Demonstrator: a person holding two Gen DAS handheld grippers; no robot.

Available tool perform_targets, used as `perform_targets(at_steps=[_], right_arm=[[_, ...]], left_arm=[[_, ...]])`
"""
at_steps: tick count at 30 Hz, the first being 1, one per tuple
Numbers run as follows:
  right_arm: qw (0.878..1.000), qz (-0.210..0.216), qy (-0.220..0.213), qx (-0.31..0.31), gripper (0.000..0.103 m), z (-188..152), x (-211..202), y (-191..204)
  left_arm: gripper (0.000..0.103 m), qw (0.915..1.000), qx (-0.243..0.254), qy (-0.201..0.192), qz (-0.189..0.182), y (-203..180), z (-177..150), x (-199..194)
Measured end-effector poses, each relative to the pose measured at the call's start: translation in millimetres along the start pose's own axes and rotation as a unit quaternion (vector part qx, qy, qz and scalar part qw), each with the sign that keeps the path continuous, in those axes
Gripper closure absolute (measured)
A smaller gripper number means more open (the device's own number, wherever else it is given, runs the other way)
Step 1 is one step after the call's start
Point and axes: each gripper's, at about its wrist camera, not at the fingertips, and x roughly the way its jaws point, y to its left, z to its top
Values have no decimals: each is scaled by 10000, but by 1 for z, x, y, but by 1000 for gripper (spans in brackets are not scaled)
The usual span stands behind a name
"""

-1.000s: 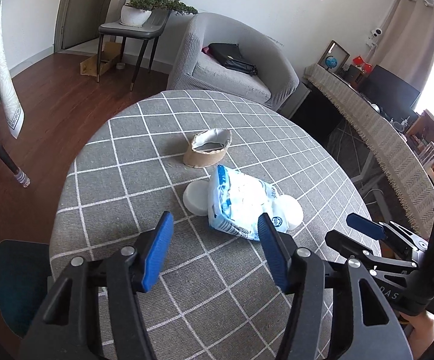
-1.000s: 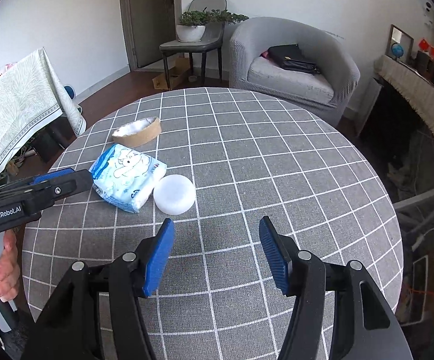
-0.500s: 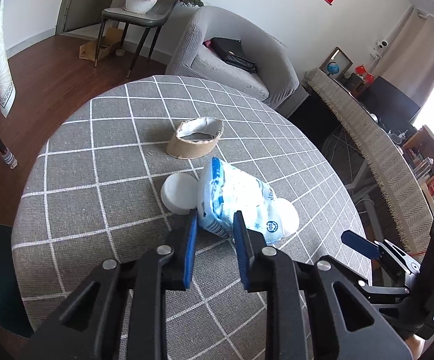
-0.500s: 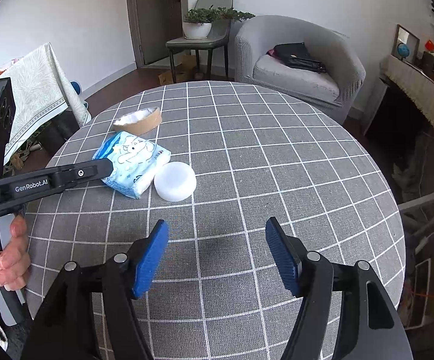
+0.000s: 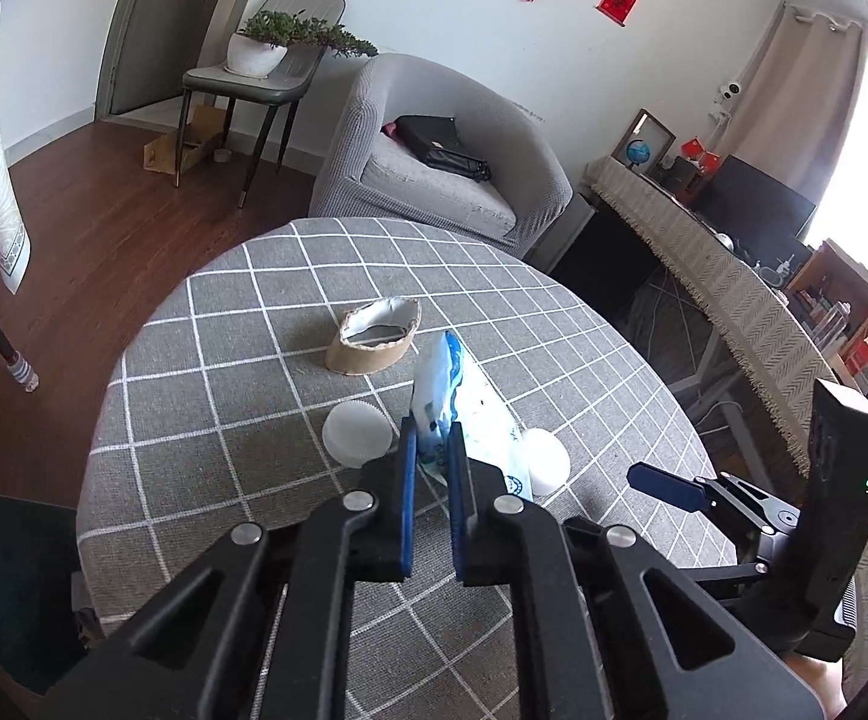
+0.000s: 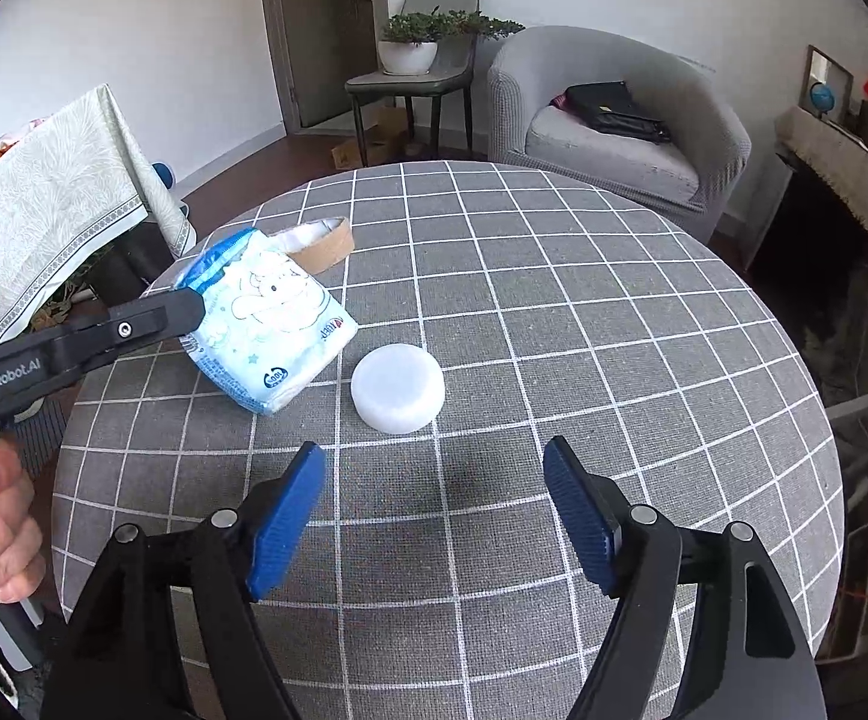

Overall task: Collect trash
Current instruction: 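Grasp the blue-and-white wipes pack with the left tool while the right tool grasps the white ball, then carry the wipes pack into the teal bin and open the left tool while the right tool carries the ball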

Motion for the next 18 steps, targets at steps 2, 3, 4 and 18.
perform_targets(at_steps=[2, 3, 4, 18], right_arm=[[10000, -28, 27, -3, 27, 2, 5, 3], [10000, -42, 30, 6, 27, 3, 7, 4], [10000, -48, 42, 19, 27, 4, 9, 5], [9992, -315, 153, 174, 64, 26, 32, 21]], left_arm=[[93, 9999, 99, -36, 9, -1, 1, -5], [93, 9999, 156, -58, 20, -2, 2, -8], [93, 9998, 199, -82, 33, -2, 2, -11], [93, 9984, 303, -366, 312, 31, 15, -56]])
